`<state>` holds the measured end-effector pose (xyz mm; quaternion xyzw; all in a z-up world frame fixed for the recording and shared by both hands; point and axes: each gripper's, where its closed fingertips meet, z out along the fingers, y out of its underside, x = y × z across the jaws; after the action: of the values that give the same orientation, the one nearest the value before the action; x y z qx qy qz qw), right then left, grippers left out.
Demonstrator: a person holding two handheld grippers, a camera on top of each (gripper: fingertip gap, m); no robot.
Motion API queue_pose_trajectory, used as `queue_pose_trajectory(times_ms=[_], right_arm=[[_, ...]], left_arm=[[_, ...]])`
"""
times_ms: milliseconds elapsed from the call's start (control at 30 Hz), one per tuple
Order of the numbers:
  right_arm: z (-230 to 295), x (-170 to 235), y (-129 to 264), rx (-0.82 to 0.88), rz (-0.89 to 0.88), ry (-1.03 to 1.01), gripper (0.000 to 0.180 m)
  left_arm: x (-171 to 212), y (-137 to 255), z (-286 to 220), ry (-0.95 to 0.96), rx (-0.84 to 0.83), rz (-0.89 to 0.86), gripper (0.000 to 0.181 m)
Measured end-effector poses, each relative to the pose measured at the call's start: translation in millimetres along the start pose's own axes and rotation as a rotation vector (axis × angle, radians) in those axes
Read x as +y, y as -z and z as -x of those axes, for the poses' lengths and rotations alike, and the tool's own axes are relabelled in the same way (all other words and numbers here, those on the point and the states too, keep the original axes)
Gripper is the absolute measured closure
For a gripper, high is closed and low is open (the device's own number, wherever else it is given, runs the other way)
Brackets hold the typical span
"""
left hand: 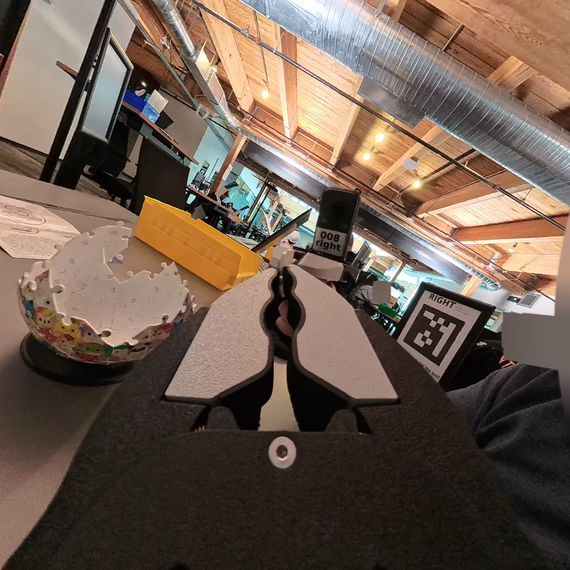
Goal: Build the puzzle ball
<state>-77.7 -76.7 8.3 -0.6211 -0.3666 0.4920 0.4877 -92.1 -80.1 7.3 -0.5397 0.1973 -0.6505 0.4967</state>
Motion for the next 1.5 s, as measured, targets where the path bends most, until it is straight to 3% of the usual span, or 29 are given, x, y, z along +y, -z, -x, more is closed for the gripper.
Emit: queue_pose_trajectory(times_ms=[300,367,500,667,833,1000,1300,1500], right_arm=[[-8,4,4,-0.013,0.078,-0.034,0.177],[-25,-5,17,0.066,0.114,-0.005,0.177],[-75,-34,60,0.297,0.285,0.000,0.177],[-124,-18,62,0.434,0.521,-0.097,0.177],[-149,11,48,0.504,0.612,-0.106,0.177],[-164,26,46,0.579,0.708,-0.090,0.177],[-179,34,45,0.677,0.862,-0.013,0.177],[-181,36,43,0.683,0.860,-0.023,0.177]], left_arm=[[6,-2,4,-0.052,-0.004,0.077,0.175],[-3,2,8,-0.123,-0.044,0.123,0.158],[-46,7,23,-0.346,-0.135,0.319,0.143],[-85,-30,74,-0.634,-0.181,0.496,0.137],[-63,-85,125,-0.524,0.022,0.627,0.143],[-38,-112,155,-0.510,0.196,0.770,0.134],[1,-113,181,-0.455,0.354,0.951,0.115],[22,-109,185,-0.511,0.396,1.056,0.125]])
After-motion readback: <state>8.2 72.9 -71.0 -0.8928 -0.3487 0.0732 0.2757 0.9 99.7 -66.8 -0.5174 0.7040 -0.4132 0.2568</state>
